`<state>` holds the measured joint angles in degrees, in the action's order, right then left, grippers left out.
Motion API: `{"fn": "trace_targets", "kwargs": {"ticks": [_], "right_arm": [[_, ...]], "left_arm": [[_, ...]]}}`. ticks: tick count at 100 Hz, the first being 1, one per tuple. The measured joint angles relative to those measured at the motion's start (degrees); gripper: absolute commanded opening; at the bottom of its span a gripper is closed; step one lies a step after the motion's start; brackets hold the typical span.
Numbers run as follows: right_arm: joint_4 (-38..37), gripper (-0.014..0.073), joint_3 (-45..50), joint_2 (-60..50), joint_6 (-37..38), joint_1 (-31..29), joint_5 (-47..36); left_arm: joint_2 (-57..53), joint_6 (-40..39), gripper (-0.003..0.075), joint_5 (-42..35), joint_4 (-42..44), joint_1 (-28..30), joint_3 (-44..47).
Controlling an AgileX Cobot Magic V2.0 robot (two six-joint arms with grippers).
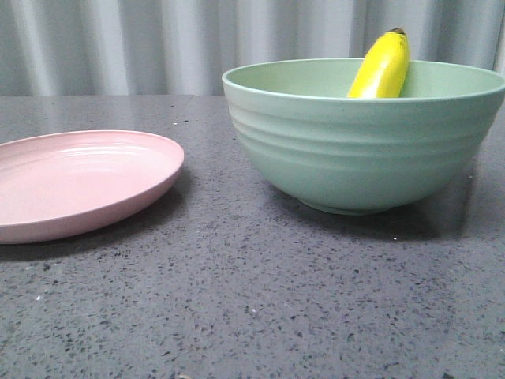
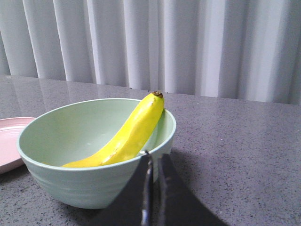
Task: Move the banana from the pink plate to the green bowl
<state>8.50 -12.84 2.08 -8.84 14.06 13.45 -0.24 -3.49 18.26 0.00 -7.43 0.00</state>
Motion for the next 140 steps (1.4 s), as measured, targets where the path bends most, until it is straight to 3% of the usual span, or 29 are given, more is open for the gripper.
{"fn": "trace_targets", "kwargs": {"ticks": [37, 79, 104, 140], "right_arm": [[-4.01, -0.0064, 2.91, 0.0, 0.0, -1.85, -1.99], [-0.39, -0.0064, 13.48, -0.21, 0.46, -20.49, -9.97], [0.13, -0.0064, 13.48, -2.64, 0.56, -25.31, 5.0], [0.12, -0.0064, 13.48, -2.64, 0.63, -26.22, 5.58]], "left_arm": [[0.0, 0.0, -0.002, 0.0, 0.0, 0.0, 0.04], [0.0, 0.0, -0.002, 0.0, 0.0, 0.0, 0.0], [0.0, 0.0, -0.002, 0.0, 0.0, 0.0, 0.04], [0.0, 0.0, -0.002, 0.0, 0.0, 0.0, 0.0]]}}
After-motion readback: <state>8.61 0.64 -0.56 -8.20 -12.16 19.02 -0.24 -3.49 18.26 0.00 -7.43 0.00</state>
